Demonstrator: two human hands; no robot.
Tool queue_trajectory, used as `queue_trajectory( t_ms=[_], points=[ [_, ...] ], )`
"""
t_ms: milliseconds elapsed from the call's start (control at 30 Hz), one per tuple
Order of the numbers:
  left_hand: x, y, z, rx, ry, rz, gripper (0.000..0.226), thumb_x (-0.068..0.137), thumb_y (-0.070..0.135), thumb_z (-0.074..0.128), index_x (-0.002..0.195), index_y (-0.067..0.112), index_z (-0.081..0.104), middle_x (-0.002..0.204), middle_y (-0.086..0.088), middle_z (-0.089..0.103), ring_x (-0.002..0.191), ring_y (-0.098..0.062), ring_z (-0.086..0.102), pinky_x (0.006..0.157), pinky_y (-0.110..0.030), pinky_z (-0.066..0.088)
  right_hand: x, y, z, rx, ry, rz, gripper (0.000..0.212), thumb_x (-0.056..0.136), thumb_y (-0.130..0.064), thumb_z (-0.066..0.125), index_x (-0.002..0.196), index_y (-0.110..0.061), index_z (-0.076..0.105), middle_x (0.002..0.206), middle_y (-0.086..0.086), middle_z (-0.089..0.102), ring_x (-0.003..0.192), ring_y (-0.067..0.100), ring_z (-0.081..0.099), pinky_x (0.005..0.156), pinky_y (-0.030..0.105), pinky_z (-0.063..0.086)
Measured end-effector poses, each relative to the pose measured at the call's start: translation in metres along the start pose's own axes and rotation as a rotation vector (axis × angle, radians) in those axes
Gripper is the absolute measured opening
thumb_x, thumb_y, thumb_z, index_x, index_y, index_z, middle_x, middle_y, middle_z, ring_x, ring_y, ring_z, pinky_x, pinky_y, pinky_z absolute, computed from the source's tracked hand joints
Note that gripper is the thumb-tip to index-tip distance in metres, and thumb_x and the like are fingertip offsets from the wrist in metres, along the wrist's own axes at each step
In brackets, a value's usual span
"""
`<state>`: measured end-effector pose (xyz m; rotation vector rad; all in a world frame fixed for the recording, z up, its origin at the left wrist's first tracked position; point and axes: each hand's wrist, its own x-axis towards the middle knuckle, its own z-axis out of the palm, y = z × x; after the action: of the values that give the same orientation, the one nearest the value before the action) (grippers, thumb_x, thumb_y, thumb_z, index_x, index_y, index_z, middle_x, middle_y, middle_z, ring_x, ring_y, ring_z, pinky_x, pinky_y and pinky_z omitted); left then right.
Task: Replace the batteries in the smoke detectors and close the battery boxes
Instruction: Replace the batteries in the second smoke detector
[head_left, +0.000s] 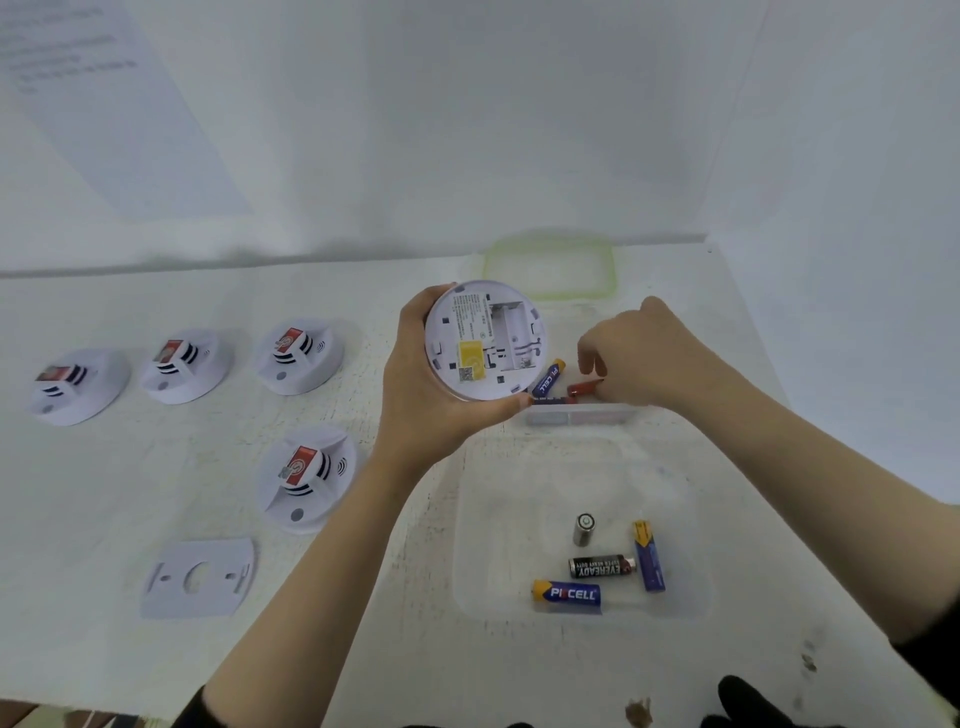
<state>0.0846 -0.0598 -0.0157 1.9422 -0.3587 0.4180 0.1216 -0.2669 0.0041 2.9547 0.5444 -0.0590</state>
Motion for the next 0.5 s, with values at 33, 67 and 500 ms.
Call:
queue_trajectory(
  t_ms=[33,67,500],
  points=[
    [0.001,0.0,0.0,-0.003,0.0,-0.002,0.094,0.048,0.042,0.084,0.128,0.024,0.038,0.12,0.029,0.048,0.114,0.009,0.05,0.091,-0.008,0.042,0.001,0.0,0.001,-0.013,-0.006,-0.011,0.008,0.088,-0.031,0.058,0.085,-0.027,0.064,0.089,-0.012,0.067,0.079,0.013,0.057,0.076,0.029,0.023],
    [0.002,-0.001,0.001,-0.005,-0.002,-0.004,0.094,0.048,0.041,0.085,0.128,0.025,0.038,0.12,0.03,0.048,0.114,0.008,0.051,0.09,-0.008,0.042,0.001,0.001,0.0,-0.009,-0.022,-0.02,0.011,0.089,-0.034,0.057,0.084,-0.026,0.064,0.09,-0.011,0.067,0.08,0.014,0.058,0.077,0.029,0.024],
    [0.011,-0.001,0.005,0.01,0.034,-0.038,0.095,0.042,0.049,0.083,0.123,0.024,0.041,0.114,0.026,0.053,0.107,0.015,0.052,0.083,-0.004,0.043,-0.021,0.012,-0.024,1.289,0.5,0.062,0.016,0.082,-0.011,0.069,0.094,-0.013,0.058,0.065,-0.02,0.068,0.055,0.005,0.041,0.056,0.013,0.036]
  ],
)
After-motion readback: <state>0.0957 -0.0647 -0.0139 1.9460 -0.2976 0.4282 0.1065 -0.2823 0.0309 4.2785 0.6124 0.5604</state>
